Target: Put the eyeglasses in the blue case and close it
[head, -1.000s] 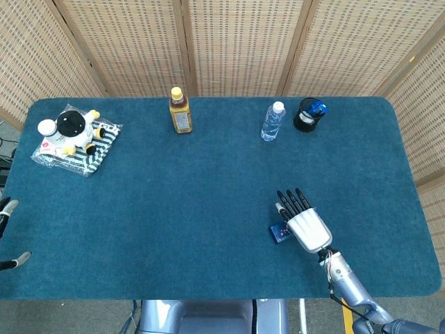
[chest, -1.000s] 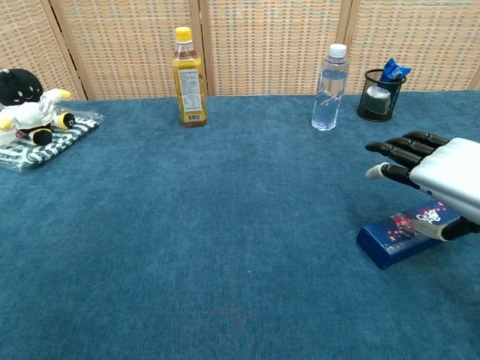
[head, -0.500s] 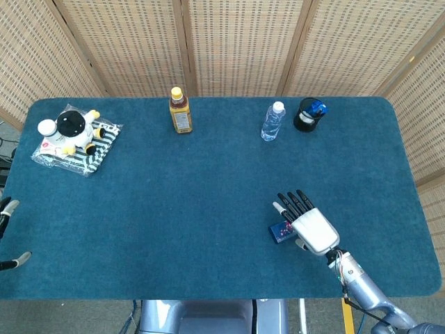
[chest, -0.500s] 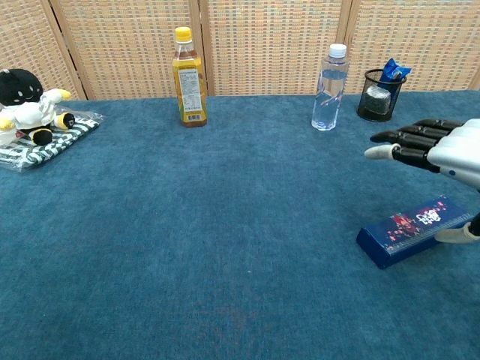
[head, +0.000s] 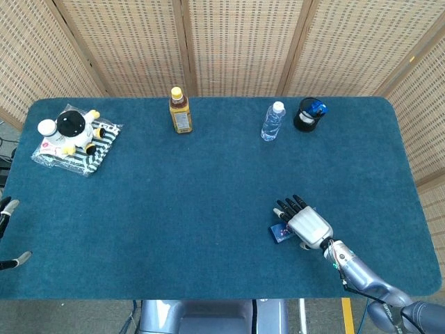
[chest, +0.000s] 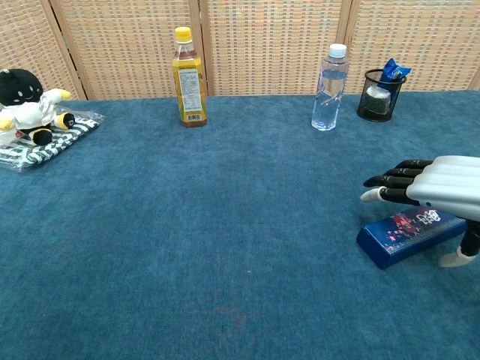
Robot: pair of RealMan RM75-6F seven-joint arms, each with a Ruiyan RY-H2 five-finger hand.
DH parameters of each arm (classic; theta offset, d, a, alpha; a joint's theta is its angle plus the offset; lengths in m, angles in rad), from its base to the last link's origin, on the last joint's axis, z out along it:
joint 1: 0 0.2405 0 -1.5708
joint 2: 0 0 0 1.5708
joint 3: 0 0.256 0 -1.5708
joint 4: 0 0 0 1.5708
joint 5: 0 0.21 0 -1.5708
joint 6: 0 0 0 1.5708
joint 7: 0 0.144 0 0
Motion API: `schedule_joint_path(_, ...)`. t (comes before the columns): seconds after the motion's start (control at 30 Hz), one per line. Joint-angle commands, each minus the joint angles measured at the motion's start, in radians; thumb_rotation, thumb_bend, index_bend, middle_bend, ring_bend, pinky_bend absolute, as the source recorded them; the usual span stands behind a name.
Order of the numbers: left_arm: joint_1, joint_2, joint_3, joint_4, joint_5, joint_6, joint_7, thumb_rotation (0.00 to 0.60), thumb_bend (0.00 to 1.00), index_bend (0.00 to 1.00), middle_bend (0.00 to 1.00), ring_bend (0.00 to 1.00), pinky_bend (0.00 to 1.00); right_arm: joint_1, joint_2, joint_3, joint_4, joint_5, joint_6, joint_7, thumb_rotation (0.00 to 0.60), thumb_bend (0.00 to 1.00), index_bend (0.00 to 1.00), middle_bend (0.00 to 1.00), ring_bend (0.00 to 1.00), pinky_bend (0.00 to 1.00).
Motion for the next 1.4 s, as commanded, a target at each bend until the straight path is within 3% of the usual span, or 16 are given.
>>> schedule_joint_path(0.03, 0.001, -0.002, 0.001, 0.005, -0.004, -0.004, -0.001, 0.6, 0.0, 0.0, 0.0, 0.0, 0.0, 0.002, -0.031, 0.006, 0.037, -0.003, 0.018, -0.001, 0.6, 0.0, 0.16, 0.1, 0.0, 0.04)
schedule_joint_path(0.17, 0.002, -0.001, 0.0, 0.012, -0.011, -0.007, -0.013, 0.6, 0.0, 0.0, 0.0, 0.0, 0.0, 0.004, -0.061, 0.011, 0.074, 0.0, 0.025, 0.012, 0.6, 0.01, 0.32, 0.25, 0.0, 0.04)
schedule_joint_path(0.33, 0.001, -0.001, 0.001, 0.015, -0.008, -0.009, -0.016, 0.6, 0.0, 0.0, 0.0, 0.0, 0.0, -0.008, -0.101, 0.004, 0.136, -0.059, 0.099, 0.093, 0.6, 0.12, 0.49, 0.42, 0.05, 0.04)
schedule_joint_path(0.6, 0.002, -0.002, 0.002, 0.012, -0.006, -0.007, -0.012, 0.6, 0.0, 0.0, 0.0, 0.0, 0.0, -0.01, -0.114, -0.008, 0.176, -0.086, 0.123, 0.134, 0.6, 0.15, 0.52, 0.44, 0.1, 0.05)
schedule_joint_path(0.7, 0.001, -0.003, 0.002, 0.012, -0.006, -0.007, -0.01, 0.6, 0.0, 0.0, 0.0, 0.0, 0.0, -0.012, -0.105, -0.014, 0.168, -0.074, 0.104, 0.141, 0.6, 0.07, 0.4, 0.25, 0.07, 0.05)
schedule_joint_path(0.77, 0.001, -0.003, 0.002, 0.011, -0.006, -0.009, -0.009, 0.6, 0.0, 0.0, 0.0, 0.0, 0.0, -0.008, -0.079, -0.016, 0.132, -0.045, 0.065, 0.133, 0.6, 0.0, 0.13, 0.04, 0.01, 0.05)
schedule_joint_path(0.83, 0.001, -0.002, 0.002, 0.01, -0.004, -0.008, -0.01, 0.6, 0.0, 0.0, 0.0, 0.0, 0.0, -0.009, -0.048, -0.012, 0.081, -0.02, 0.052, 0.118, 0.6, 0.0, 0.01, 0.0, 0.0, 0.05)
schedule_joint_path(1.03, 0.006, 0.004, 0.005, 0.008, 0.008, 0.005, -0.023, 0.6, 0.0, 0.0, 0.0, 0.0, 0.0, -0.055, 0.051, -0.007, -0.072, -0.005, 0.131, 0.118, 0.6, 0.0, 0.0, 0.0, 0.0, 0.05)
schedule_joint_path(1.13, 0.016, 0.01, 0.008, 0.007, 0.028, 0.03, -0.039, 0.6, 0.0, 0.0, 0.0, 0.0, 0.0, -0.128, 0.146, -0.018, -0.182, -0.037, 0.265, 0.163, 0.6, 0.0, 0.0, 0.0, 0.0, 0.04)
schedule_joint_path(1.4, 0.04, 0.012, -0.002, -0.021, 0.032, 0.093, -0.014, 0.6, 0.0, 0.0, 0.0, 0.0, 0.0, -0.284, 0.213, -0.03, -0.209, -0.09, 0.535, 0.339, 0.6, 0.0, 0.0, 0.0, 0.0, 0.01)
